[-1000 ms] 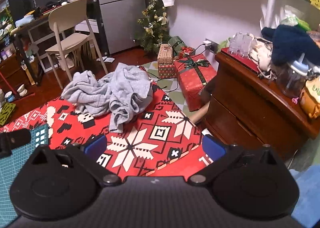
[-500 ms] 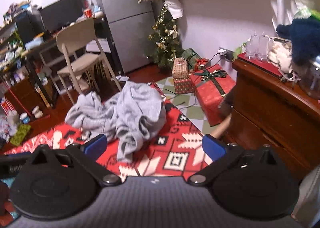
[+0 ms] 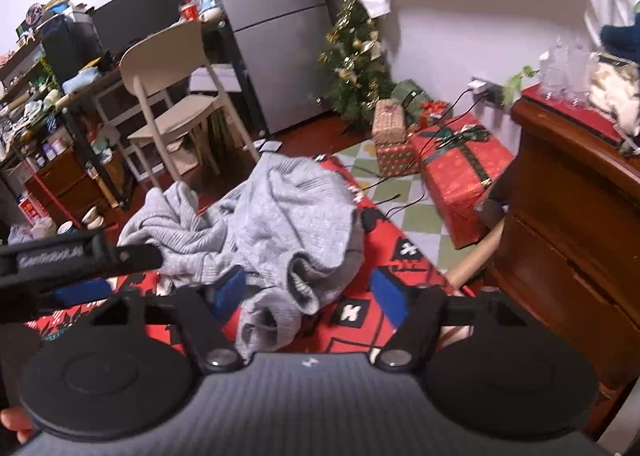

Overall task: Fold clothes
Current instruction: 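Lower both tools to the crumpled grey shirt and close both grippers on it, then lift the grey shirt with both grippers and carry it onto the green mat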

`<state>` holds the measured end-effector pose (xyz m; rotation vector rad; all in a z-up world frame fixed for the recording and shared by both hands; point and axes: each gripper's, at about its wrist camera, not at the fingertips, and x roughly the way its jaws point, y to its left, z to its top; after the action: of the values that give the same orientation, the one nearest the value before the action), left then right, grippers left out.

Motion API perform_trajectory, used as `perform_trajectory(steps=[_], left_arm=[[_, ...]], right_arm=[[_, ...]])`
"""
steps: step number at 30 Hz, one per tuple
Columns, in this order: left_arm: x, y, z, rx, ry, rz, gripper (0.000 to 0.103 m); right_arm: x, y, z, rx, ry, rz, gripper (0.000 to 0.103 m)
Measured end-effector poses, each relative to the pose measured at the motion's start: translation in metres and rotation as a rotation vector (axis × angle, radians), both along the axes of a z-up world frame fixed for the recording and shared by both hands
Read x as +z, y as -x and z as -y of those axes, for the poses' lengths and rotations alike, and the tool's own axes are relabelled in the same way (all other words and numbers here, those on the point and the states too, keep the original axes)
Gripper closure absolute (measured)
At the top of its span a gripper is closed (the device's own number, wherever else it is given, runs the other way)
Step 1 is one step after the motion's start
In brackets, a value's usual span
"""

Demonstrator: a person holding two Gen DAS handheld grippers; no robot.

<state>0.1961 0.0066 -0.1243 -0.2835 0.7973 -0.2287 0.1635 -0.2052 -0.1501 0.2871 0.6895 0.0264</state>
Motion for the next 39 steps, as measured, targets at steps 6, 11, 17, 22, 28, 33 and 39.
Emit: perform_trajectory(steps=[6, 11, 17, 22, 28, 33, 39], left_arm=[[-0.011, -0.013, 0.013, -0.010, 0.039, -0.028, 0.024], [-0.012, -0.013, 0.022, 0.001, 0.039, -0.029, 0.073], [0.008, 0.013, 0.007, 0.078, 0.053, -0.010, 0.088], [0.030, 0.055, -0.013, 0.104, 0.023, 0.007, 0.089], [0.057, 0.116, -0.048, 0.150, -0.010, 0.024, 0.090], [0.072, 0.179, -0.093, 0.208, -0.046, 0.025, 0.090], [0.076, 0.259, -0.153, 0.304, -0.057, 0.022, 0.090]], right_arm=[[-0.020, -0.019, -0.010, 0.010, 0.016, -0.027, 0.088], [-0.023, -0.017, -0.008, -0.005, 0.004, -0.020, 0.096], [-0.011, -0.002, -0.024, 0.068, 0.124, 0.015, 0.096], [0.014, 0.028, -0.038, 0.123, 0.109, 0.048, 0.097], [0.060, 0.084, -0.073, 0.218, 0.075, 0.118, 0.097], [0.075, 0.149, -0.115, 0.320, 0.048, 0.116, 0.097], [0.085, 0.216, -0.157, 0.424, 0.017, 0.102, 0.097]])
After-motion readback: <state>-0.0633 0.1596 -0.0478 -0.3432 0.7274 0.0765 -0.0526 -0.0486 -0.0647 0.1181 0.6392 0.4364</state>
